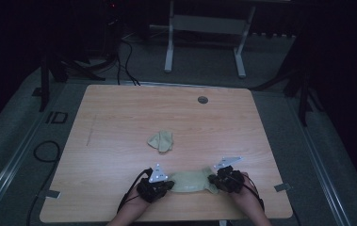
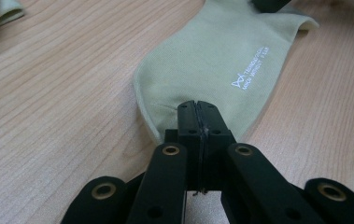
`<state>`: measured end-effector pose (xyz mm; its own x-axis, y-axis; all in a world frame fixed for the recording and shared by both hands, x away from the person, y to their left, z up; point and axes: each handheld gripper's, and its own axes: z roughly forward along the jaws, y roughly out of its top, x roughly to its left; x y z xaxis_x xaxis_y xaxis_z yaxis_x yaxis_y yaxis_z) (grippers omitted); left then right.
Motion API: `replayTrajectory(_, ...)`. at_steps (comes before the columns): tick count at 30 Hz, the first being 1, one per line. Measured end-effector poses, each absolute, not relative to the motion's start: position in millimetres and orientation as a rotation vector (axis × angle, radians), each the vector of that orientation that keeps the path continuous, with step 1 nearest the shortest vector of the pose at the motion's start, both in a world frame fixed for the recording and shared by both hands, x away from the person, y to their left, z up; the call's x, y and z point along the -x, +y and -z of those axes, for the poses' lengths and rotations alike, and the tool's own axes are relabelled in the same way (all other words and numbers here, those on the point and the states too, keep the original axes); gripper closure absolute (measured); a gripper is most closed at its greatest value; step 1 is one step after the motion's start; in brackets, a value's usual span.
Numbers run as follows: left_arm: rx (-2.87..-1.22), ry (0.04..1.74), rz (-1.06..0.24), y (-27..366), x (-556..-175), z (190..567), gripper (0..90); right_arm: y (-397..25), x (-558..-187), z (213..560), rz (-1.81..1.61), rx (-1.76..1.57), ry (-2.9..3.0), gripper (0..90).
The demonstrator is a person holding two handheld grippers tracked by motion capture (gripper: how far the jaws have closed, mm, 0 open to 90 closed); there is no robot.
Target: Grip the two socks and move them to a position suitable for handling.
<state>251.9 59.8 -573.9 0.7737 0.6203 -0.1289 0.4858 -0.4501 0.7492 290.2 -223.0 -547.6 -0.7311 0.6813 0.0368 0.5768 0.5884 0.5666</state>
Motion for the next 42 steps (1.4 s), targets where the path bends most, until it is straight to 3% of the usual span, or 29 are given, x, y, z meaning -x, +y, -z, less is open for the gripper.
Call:
replayTrajectory(5, -2.129, 0.826, -0.204, 60, -252, 573, 88.3, -225, -290, 546, -0.876, -1.082, 2.636, 83.8)
replayTrajectory(14, -2.124, 0.812, -0.246, 75, -245, 556, 48.8, -216, -292, 521, -0.948, -1.013, 2.593, 75.6)
replayTrajectory(22, -2.096, 0.835, -0.253, 103, -231, 552, 44.6, -191, -314, 503, -0.99, -0.949, 2.588, 57.8)
replayTrajectory(42, -2.07, 0.955, -0.246, 149, -212, 575, 44.1, -110, -372, 503, -0.952, -0.907, 2.61, 51.8)
